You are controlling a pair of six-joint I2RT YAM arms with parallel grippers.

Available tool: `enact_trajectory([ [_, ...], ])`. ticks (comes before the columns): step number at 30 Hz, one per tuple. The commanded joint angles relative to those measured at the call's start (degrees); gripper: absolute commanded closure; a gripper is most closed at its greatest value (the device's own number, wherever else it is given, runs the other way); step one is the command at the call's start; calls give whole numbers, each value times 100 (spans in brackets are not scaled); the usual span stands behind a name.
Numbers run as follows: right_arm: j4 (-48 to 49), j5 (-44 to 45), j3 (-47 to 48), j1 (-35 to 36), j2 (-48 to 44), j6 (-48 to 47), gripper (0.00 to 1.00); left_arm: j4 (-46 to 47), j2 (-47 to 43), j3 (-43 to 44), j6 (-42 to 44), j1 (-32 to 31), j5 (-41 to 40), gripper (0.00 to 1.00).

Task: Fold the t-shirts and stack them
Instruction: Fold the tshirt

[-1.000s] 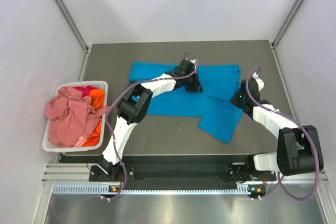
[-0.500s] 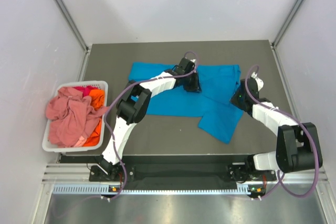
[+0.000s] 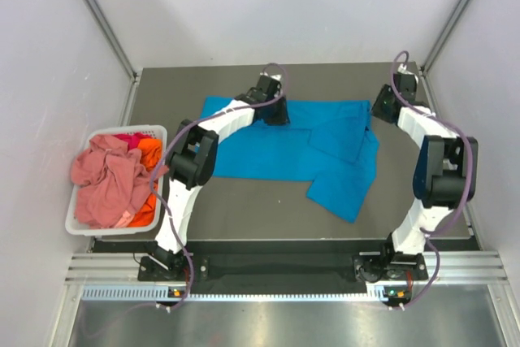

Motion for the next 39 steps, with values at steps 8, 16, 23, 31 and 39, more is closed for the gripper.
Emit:
enact_trajectory([
  [8,212,-990,1341,-115,1322,-655,64,617,240,169,108,1139,221,67],
  [16,177,-683,1974,-141,1972,-726,67,705,442,178,153,1412,177,67],
  [23,273,-560,1975,-316,2263,-541,86,705,539,99,135,1492,98,67],
  [31,423,-1122,2097,-730,2622,-268,99,775,662,125,38,1501,124,67],
  [39,196,-1263,3063,-791,3167,-233,100,1170,811,309,-278,1501,528,66],
])
